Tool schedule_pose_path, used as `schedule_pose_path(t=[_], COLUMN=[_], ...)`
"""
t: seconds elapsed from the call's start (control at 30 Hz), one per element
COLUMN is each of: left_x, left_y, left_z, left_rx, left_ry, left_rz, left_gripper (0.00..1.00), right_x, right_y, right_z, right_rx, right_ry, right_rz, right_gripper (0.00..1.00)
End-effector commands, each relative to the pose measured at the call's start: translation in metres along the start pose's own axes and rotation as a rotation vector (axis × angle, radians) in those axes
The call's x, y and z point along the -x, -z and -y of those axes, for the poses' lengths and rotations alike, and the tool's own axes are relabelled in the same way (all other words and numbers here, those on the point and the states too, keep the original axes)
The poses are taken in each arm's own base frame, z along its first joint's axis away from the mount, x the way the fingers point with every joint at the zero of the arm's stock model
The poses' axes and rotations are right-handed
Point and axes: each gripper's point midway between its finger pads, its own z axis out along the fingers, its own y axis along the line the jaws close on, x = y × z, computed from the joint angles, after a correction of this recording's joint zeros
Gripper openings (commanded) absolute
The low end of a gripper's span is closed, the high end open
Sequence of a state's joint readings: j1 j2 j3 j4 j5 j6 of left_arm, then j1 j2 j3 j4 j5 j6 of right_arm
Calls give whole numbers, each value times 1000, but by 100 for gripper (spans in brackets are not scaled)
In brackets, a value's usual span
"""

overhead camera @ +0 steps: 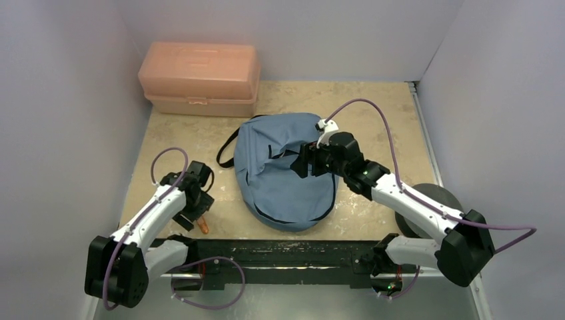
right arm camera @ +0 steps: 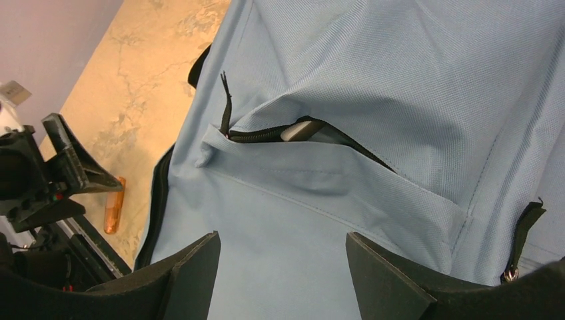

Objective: Pack the student bag
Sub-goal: Pick up the stationery from the center of the board.

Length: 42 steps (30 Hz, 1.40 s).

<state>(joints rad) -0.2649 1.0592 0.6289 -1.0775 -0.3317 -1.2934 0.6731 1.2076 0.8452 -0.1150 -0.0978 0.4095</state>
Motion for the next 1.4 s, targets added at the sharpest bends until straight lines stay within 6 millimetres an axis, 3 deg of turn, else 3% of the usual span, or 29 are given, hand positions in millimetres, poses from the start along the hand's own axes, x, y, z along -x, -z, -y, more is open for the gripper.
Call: schedule_pose_path(t=[0.0,0.23,0.47,0.57,0.63,0.73,0.8,0.87,0.93,1.03,1.23,1.37], left_x=[13,17,21,34,42,42,33,20,13,3,-22,-32], left_y=[-16,-34,-32,-6,28,96,135,162,173,182,181,181], left_z=[7,9,3,13,43,100,125,141,149,156,165,169], left_rx=[-20,-55,-26,-103,-297,-677,-862,-963,-976,-959,-930,-909], left_ry=[174,241,229,181,105,-8,-62,-122,-164,-221,-203,-218], left_rz=[80,122,139,158,152,101,27,-70,-107,-48,-86,-93], left_gripper=[71,59,30,12,5,2,0,0,0,0,0,0], right_x=[5,4,3,8,13,14,11,7,5,8,1,-9], right_y=[12,14,12,16,21,25,26,24,20,14,-2,-15], right_z=[-4,-4,0,0,-16,-58,-92,-123,-148,-167,-163,-150], right_rx=[26,21,-3,-16,61,283,460,580,627,666,629,527], right_ry=[17,8,-3,-10,-5,-36,-99,-126,-123,-191,-282,-268], right_rz=[40,44,21,24,29,2,-28,-53,-72,-83,-99,-112], right_gripper=[73,72,73,77,83,86,86,85,84,80,66,56])
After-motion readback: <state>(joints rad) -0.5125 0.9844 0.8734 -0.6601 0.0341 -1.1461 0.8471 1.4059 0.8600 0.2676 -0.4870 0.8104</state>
